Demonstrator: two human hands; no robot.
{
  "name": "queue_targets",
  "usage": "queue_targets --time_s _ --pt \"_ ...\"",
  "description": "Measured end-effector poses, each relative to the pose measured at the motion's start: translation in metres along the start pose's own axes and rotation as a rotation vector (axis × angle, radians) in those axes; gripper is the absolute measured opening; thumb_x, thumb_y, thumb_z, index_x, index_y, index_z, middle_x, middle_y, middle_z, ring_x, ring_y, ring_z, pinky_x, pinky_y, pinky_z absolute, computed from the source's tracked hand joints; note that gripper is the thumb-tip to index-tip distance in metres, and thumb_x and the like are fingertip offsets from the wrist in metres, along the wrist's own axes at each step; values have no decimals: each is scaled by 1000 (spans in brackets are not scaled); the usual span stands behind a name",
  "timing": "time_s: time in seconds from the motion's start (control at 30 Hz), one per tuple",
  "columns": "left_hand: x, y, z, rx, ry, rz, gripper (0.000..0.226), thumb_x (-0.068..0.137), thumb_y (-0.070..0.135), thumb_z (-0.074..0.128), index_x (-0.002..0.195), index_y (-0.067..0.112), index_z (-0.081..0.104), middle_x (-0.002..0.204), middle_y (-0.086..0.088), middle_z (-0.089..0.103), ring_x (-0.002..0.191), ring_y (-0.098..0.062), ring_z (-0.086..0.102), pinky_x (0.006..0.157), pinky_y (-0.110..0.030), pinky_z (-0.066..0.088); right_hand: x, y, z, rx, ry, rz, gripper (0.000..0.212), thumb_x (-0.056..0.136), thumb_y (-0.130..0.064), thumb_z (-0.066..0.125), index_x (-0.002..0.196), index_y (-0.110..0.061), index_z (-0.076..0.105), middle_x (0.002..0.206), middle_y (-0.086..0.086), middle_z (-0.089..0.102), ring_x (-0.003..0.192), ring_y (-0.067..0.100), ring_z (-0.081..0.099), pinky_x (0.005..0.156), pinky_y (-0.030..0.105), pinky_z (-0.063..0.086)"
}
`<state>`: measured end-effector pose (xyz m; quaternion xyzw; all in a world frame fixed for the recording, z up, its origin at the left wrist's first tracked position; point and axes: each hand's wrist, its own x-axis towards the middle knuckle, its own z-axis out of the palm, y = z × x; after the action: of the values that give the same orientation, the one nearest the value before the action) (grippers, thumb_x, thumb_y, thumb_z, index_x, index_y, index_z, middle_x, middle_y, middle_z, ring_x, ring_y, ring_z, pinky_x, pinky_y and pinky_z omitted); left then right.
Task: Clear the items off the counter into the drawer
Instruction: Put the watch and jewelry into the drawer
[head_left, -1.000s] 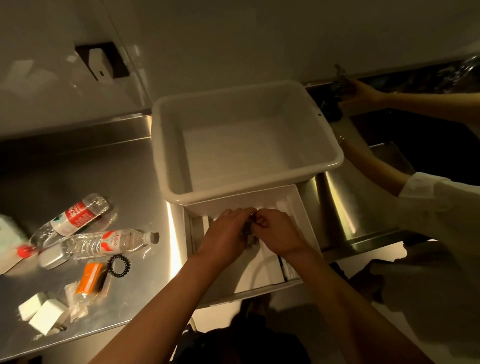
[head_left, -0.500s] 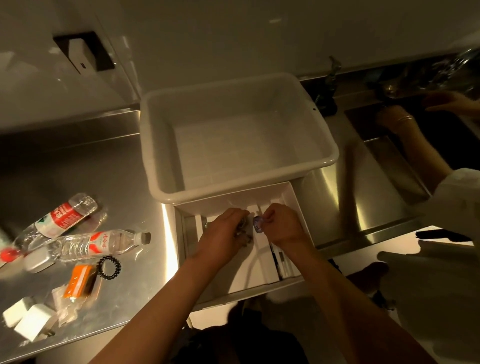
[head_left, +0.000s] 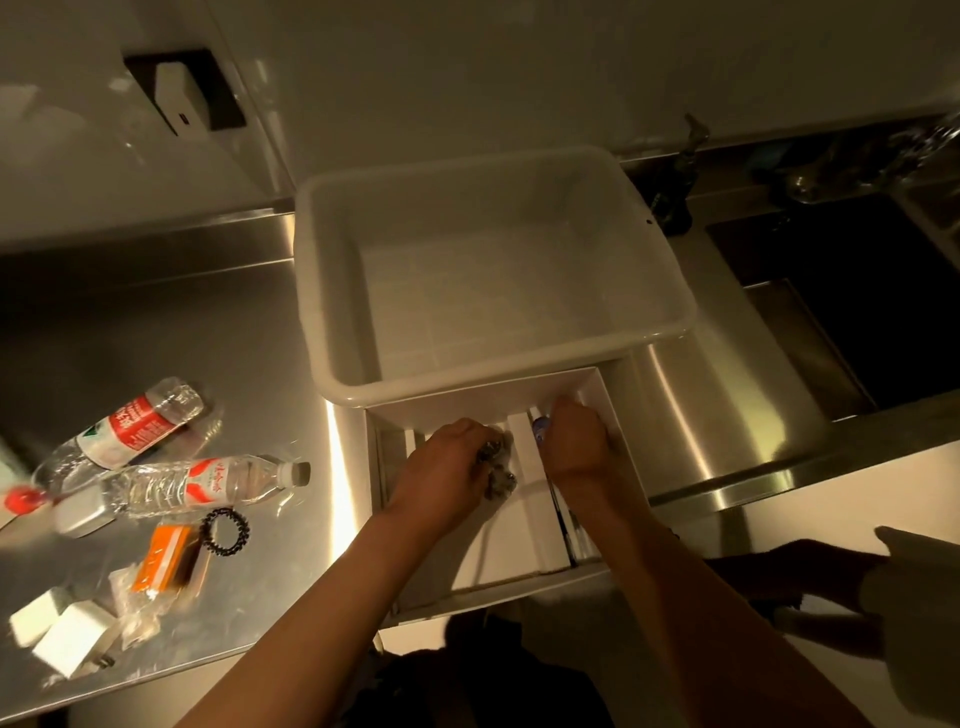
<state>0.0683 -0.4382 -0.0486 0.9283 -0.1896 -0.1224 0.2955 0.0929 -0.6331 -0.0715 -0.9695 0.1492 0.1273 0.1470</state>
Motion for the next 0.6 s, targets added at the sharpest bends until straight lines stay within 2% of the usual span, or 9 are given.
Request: queue_targets --time_s 0.07,0.13,0.27,0.37,0.47,0.6 --pt "2 1 0 4 -10 0 37 91 16 63 126 27 66 124 6 62 113 -18 58 86 -40 54 5 1 2 36 -17 10 27 104 -17 49 128 -5 56 136 14 58 125 26 57 99 31 44" --pt "2 1 0 4 -13 0 36 91 15 63 126 25 66 124 4 62 113 -19 59 86 -40 54 8 0 0 62 -69 25 31 106 -13 45 136 -5 50 143 14 52 131 24 52 106 28 38" --pt "-2 1 -2 4 -11 8 39 92 16 63 129 26 64 125 4 61 114 -19 58 87 -39 54 6 -1 2 -21 -43 -17 31 106 -10 42 135 -5 51 145 14 49 132 24 51 106 28 39" --pt "-2 1 -7 4 -14 6 39 92 16 63 129 26 65 125 4 61 115 -21 57 86 -41 54 3 2 4 -96 -45 -60 27 101 -13 48 127 -10 57 140 12 51 131 24 49 106 29 41" --pt "-2 4 -14 37 -1 19 40 90 16 64 130 24 63 126 4 61 115 -21 57 86 -42 55 -1 5 1 -108 -49 -94 27 98 -14 50 124 -11 58 136 12 52 130 26 49 107 30 39" --pt "-3 6 -23 79 62 46 43 87 17 69 129 25 63 126 3 62 113 -22 57 83 -37 53 -12 5 -8 -51 -48 -152 28 94 -9 54 121 -6 60 136 16 50 126 30 52 105 34 43"
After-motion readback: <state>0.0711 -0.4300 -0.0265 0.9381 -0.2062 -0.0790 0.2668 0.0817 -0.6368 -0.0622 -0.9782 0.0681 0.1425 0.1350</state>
